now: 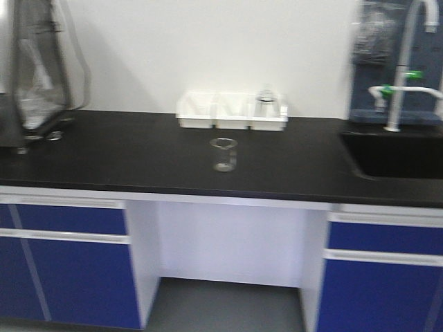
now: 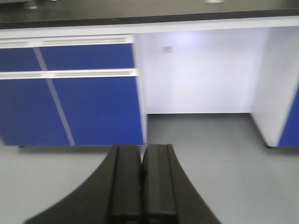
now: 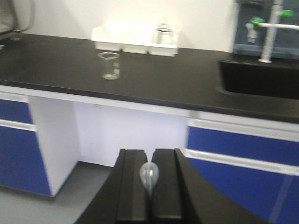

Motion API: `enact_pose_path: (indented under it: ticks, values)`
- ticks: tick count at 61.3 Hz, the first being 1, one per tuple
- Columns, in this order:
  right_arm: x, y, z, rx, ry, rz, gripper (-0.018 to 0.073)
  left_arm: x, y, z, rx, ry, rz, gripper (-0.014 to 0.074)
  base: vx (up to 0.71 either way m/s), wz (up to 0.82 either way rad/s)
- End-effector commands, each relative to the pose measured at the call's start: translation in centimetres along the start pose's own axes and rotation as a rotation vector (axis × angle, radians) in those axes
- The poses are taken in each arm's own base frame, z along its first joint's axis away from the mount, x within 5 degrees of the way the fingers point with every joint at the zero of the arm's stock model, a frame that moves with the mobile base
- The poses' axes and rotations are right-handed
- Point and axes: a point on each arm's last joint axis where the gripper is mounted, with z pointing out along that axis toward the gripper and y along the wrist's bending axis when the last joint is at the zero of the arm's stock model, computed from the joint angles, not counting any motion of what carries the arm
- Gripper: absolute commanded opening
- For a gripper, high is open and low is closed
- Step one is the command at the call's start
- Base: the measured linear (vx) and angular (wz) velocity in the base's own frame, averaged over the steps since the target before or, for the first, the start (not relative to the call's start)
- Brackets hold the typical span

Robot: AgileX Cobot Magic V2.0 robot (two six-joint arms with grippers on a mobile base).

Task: Grab transparent chemical and place on left bench
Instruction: 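Drive the base to the bench with the three white bins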

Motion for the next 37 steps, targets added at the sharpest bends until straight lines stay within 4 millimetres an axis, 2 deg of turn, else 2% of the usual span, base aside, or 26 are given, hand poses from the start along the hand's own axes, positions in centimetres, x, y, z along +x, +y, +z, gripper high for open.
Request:
enact_pose_path:
  ticks: [1, 24, 37]
  values:
    - [-1.8, -0.02, -0.28, -0.003, -0.113, -0.014, -0.0004, -0.28, 0.01, -0.13, -0.002, -0.081, -0.009, -0.0003, 0.21, 0.79]
    - [-1.8, -0.02, -0.28, -0.003, -0.113, -0.014, -0.0004, -0.28, 0.01, -0.13, -0.002, -0.081, -0.009, -0.0003, 0.24, 0.81]
    - [-1.79, -0.02, -0.26, -0.003, -0.112, -0.014, -0.0004, -0.28, 0.01, -0.13, -0.002, -0.081, -0.009, -0.0003, 0.29, 0.5]
